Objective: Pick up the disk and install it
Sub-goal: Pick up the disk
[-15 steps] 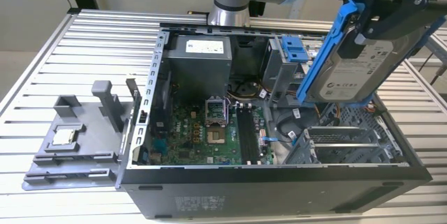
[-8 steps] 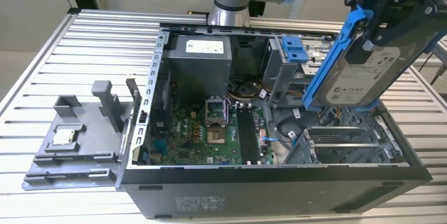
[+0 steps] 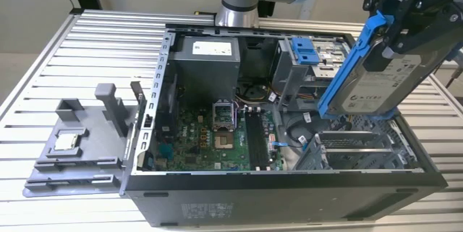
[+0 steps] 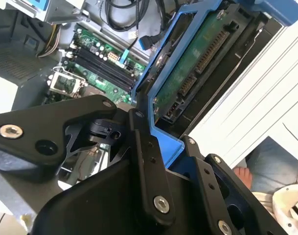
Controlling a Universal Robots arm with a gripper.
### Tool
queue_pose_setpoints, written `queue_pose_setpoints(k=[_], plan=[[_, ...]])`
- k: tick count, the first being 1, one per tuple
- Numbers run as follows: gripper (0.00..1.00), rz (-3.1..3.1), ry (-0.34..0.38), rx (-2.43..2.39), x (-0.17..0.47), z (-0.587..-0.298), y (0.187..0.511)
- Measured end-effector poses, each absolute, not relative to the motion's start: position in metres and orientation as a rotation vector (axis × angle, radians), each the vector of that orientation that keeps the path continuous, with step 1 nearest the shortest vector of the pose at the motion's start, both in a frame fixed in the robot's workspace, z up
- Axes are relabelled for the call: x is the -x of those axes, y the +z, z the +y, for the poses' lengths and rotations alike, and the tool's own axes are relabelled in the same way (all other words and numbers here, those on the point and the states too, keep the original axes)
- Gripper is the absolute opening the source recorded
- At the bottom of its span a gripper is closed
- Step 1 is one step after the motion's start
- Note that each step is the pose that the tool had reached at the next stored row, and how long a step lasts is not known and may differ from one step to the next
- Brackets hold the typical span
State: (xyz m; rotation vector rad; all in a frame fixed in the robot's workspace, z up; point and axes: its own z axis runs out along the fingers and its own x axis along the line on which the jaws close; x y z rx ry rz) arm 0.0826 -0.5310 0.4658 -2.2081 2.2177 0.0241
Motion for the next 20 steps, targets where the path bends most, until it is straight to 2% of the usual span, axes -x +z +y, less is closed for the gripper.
queue_pose_setpoints(k=[20], plan=[[0.0, 2.222, 0.024, 2.204, -0.0852, -0.5421, 0.4634]])
